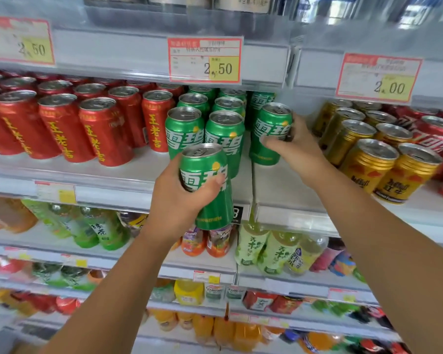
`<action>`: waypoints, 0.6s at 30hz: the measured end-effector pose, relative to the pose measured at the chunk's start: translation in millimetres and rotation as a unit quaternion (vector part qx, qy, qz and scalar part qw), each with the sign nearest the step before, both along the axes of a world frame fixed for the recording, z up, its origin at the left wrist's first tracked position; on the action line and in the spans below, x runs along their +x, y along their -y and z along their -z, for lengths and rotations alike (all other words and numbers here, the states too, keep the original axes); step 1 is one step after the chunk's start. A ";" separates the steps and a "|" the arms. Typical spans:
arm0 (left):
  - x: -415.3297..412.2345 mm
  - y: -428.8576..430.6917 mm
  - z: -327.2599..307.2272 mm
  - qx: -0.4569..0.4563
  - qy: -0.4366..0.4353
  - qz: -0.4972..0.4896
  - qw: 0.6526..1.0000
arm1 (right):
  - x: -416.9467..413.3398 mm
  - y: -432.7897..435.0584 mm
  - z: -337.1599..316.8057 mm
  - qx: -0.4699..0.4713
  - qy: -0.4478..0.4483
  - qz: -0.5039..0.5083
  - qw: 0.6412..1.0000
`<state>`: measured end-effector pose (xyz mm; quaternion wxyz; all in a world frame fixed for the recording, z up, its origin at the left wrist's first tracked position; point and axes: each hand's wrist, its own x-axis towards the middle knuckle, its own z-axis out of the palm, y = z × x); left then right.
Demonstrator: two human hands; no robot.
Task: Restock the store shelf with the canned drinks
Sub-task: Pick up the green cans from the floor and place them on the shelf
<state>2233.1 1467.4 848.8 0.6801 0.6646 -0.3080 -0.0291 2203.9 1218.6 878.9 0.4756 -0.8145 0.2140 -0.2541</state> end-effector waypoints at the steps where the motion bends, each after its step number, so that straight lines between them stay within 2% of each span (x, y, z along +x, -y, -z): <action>1: 0.0 0.6 1.2 -0.001 0.001 -0.004 1.000 | 0.2 1.9 3.4 -0.010 -0.008 -0.004 1.000; 10: 10.4 6.1 4.6 -0.028 -0.033 -0.003 0.999 | 33.3 22.3 3.5 -0.010 -0.032 0.026 0.999; 18: 14.2 6.4 7.2 -0.028 -0.029 0.012 0.999 | 58.7 21.9 10.9 -0.031 0.000 0.046 0.998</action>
